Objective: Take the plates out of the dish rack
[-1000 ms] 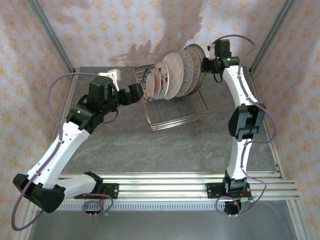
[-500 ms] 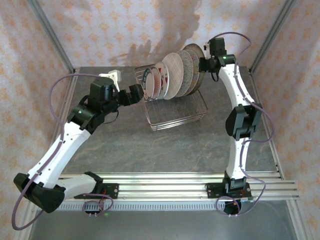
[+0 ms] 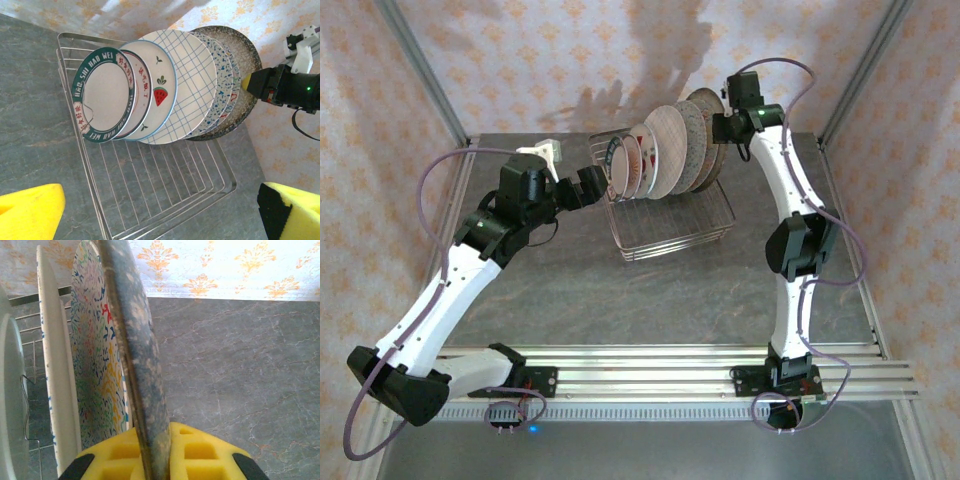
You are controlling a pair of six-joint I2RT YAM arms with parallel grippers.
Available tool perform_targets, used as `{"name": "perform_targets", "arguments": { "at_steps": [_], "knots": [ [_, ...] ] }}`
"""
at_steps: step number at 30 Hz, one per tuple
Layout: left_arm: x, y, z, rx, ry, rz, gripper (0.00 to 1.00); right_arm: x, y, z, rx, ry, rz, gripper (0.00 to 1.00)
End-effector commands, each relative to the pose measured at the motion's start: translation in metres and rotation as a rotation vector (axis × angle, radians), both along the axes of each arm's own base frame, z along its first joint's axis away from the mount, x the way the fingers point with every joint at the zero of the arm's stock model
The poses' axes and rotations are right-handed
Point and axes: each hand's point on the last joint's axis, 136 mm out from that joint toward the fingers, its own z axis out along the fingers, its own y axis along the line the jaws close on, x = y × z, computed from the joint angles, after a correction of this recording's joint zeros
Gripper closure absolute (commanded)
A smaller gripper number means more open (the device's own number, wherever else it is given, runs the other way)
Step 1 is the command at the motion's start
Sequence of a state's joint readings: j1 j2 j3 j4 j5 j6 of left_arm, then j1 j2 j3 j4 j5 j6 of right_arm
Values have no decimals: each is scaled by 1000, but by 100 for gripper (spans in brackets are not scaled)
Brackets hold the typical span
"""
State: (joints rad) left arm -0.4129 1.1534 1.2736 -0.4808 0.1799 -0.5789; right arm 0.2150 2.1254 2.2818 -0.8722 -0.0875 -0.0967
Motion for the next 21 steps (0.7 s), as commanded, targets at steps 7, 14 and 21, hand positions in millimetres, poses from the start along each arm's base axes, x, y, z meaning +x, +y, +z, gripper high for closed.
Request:
{"name": "perform_targets", "arguments": {
  "at_steps": [7, 14, 21],
  "knots": [
    [-6, -3, 13, -51, -42, -13, 1, -10, -2, 128, 90, -309, -54, 100],
    [-8, -2, 13, -61, -46, -8, 1, -23, -5, 158, 120, -367, -73, 100],
    [-9, -2, 15, -70, -50, -9, 1, -35, -12, 177, 111, -402, -102, 100]
  ]
}}
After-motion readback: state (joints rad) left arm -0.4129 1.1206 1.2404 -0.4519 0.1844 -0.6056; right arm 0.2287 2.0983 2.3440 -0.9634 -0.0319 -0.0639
